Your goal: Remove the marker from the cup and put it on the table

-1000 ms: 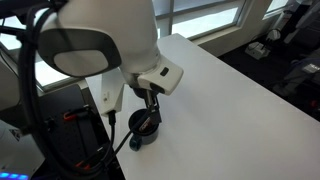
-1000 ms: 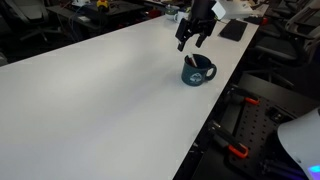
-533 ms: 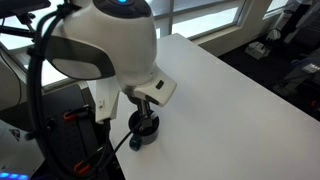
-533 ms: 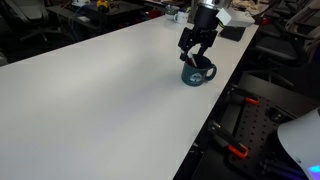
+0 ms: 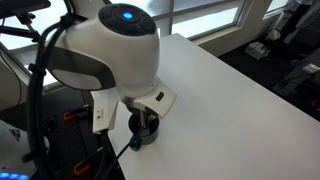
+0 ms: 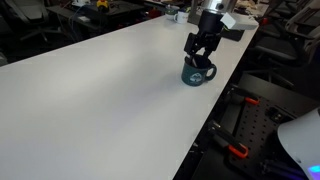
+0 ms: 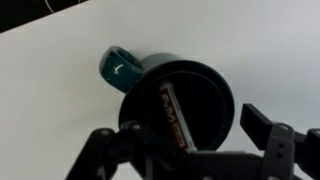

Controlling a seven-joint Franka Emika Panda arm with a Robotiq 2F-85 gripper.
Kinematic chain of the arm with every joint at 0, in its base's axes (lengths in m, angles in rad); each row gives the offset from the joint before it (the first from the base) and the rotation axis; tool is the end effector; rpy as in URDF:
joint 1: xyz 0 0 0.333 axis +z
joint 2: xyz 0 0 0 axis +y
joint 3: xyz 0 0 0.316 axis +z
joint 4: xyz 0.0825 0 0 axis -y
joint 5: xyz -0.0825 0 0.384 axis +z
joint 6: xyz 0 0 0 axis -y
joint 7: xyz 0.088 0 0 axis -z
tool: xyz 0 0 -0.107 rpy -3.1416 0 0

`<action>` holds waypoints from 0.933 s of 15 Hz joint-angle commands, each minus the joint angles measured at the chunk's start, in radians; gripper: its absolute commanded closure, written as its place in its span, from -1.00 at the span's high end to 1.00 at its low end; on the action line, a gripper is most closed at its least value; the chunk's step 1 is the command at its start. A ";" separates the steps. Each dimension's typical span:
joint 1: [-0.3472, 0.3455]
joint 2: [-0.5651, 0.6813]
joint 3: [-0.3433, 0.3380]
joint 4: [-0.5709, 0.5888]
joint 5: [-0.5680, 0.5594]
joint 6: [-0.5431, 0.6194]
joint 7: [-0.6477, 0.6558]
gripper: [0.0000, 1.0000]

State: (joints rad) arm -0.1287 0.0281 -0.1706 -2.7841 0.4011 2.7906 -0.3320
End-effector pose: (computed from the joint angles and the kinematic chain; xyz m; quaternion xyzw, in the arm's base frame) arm 0.3537 -0.1285 0.2001 -0.9830 0.1717 -0.0105 0.0641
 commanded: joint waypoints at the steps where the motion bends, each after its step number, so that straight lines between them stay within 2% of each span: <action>1: -0.015 0.012 -0.022 0.000 -0.045 -0.001 -0.001 0.72; 5: -0.018 0.017 -0.034 0.004 -0.076 0.017 0.002 0.70; 7: -0.016 0.018 -0.037 0.006 -0.084 0.019 0.005 0.88; 8: -0.015 0.019 -0.040 0.006 -0.089 0.018 0.006 0.84; 14: -0.011 0.019 -0.044 0.006 -0.136 0.027 0.026 0.99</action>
State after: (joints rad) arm -0.1411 0.0440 -0.2083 -2.7778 0.2980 2.7975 -0.3272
